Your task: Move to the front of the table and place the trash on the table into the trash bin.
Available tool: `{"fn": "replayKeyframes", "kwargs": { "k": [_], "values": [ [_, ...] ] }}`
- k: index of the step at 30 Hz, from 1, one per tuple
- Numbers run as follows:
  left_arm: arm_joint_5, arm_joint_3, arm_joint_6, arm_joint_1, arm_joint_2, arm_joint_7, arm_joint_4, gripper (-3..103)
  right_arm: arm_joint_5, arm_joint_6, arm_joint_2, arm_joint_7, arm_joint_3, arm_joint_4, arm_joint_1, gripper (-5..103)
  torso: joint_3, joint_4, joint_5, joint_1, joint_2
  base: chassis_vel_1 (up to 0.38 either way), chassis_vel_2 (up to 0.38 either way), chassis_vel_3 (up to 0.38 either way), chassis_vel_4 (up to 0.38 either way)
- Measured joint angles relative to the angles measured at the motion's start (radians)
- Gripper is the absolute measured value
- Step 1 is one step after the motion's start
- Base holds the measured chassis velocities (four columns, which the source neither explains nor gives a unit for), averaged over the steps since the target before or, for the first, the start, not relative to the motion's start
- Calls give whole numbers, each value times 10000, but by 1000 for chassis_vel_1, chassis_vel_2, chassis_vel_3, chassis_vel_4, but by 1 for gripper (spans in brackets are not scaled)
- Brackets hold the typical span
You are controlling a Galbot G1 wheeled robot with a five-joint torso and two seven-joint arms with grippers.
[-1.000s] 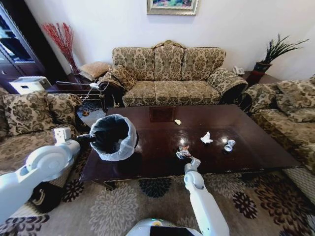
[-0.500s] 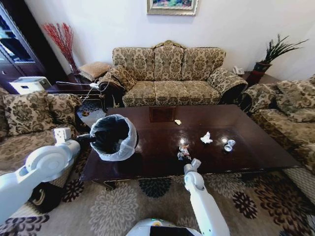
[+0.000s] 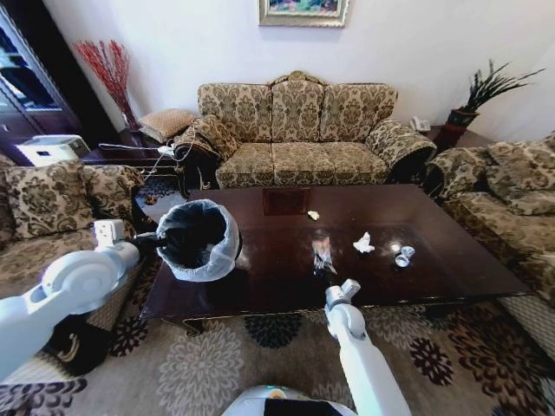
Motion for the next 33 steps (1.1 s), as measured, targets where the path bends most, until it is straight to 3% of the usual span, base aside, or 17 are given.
{"fn": "replayKeyframes", "kwargs": {
  "k": [2, 3, 6, 11, 21, 24, 30, 33],
  "values": [
    [-514, 65, 117, -93, 499, -40, 44, 0, 87, 208, -94, -1190, -468, 1024, 153, 0, 0, 0, 0, 0, 0, 0, 0, 0, 0],
    [-514, 65, 117, -93, 499, -40, 44, 0, 87, 208, -94, -1190, -468, 1024, 153, 0, 0, 0, 0, 0, 0, 0, 0, 0, 0],
    [-1126, 231, 215, -255, 1309, 7, 89, 0, 300, 224, -281, -2255, -1444, 1927, 788, 0, 0, -1, 0, 0, 1, 0, 0, 0, 0],
    [-1307, 486, 218, -310, 1870, 26, -336, 0, 371, -16, -411, -2030, -2994, 2275, 2076, 0, 1, -1, 3, 1, 0, 0, 0, 0, 0],
    [-1283, 650, 190, -316, 1678, -118, -876, 0, 28, -576, -480, -1281, -4781, 1395, 3889, -3, 1, 2, -2, 2, 0, 0, 0, 0, 0],
    [-1240, 663, 188, -297, 1498, -116, -948, 0, -132, -751, -420, -1094, -5033, 1227, 3985, 14, 1, 0, 0, 1, 0, 0, 0, 0, 0],
    [-1121, 764, 135, -329, 1391, -102, -884, 0, -231, -788, -377, -1081, -5074, 1157, 3891, 30, 0, 1, 2, 0, 0, 0, 0, 0, 0],
    [-1086, 776, 123, -335, 1369, -82, -843, 0, -209, -790, -553, -1075, -5009, 1274, 3793, 46, 1, 1, 1, 1, 0, 0, 0, 0, 0]
  ]
}}
